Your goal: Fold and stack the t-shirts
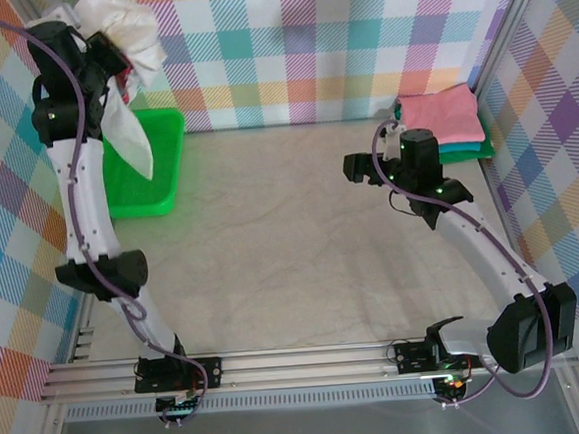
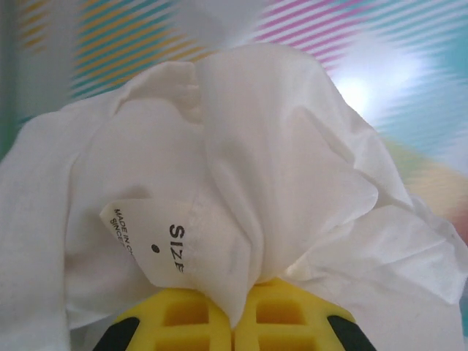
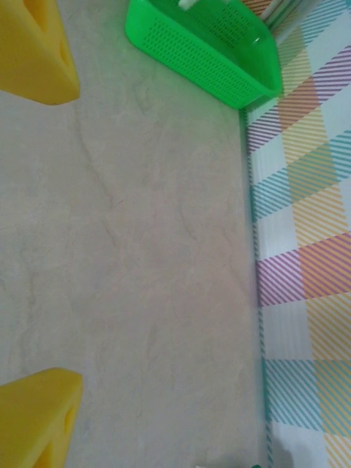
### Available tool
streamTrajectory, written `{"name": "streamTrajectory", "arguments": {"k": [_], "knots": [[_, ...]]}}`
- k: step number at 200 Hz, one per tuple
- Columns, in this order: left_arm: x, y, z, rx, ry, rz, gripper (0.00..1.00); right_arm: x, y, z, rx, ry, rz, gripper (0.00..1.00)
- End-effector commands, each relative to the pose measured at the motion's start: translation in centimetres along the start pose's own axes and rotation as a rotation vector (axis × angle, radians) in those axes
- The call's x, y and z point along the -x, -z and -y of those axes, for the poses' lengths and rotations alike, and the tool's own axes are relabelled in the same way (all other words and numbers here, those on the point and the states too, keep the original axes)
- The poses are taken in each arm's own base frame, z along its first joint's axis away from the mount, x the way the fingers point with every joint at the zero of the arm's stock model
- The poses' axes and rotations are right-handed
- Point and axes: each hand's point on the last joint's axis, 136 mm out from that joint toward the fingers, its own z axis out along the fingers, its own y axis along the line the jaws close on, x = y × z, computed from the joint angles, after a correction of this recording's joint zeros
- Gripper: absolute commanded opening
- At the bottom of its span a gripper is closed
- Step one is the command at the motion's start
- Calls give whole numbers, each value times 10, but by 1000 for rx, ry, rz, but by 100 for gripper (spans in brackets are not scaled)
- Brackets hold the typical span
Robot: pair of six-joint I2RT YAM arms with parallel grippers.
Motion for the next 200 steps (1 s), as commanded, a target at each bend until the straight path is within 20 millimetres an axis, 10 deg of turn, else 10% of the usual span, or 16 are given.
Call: {"name": "streamTrajectory", "arguments": {"k": [1, 36, 81, 93, 109, 135, 166, 200], "knots": [[1, 37, 70, -179, -84, 2, 0, 38, 20, -11, 11, 14, 126, 93], [-45, 66, 146, -381, -115, -130, 0, 43, 28, -1, -53, -16, 152, 93], [-223, 22, 195, -425, -244, -512, 1, 29, 50, 36, -245, -116, 172, 94], [-284, 1, 203, -450, -260, -625, 22, 19, 55, 48, -295, -141, 168, 94], [-359, -20, 216, -484, -261, -763, 89, 5, 56, 64, -339, -185, 150, 95], [-409, -17, 195, -323, -336, -893, 100, -13, 54, 78, -364, -222, 100, 95], [-399, 29, 162, -273, -232, -788, 98, -31, 27, 57, -214, -125, -25, 95], [-441, 82, 75, -90, -218, -844, 91, -55, -19, 59, -185, -118, -227, 95]]}}
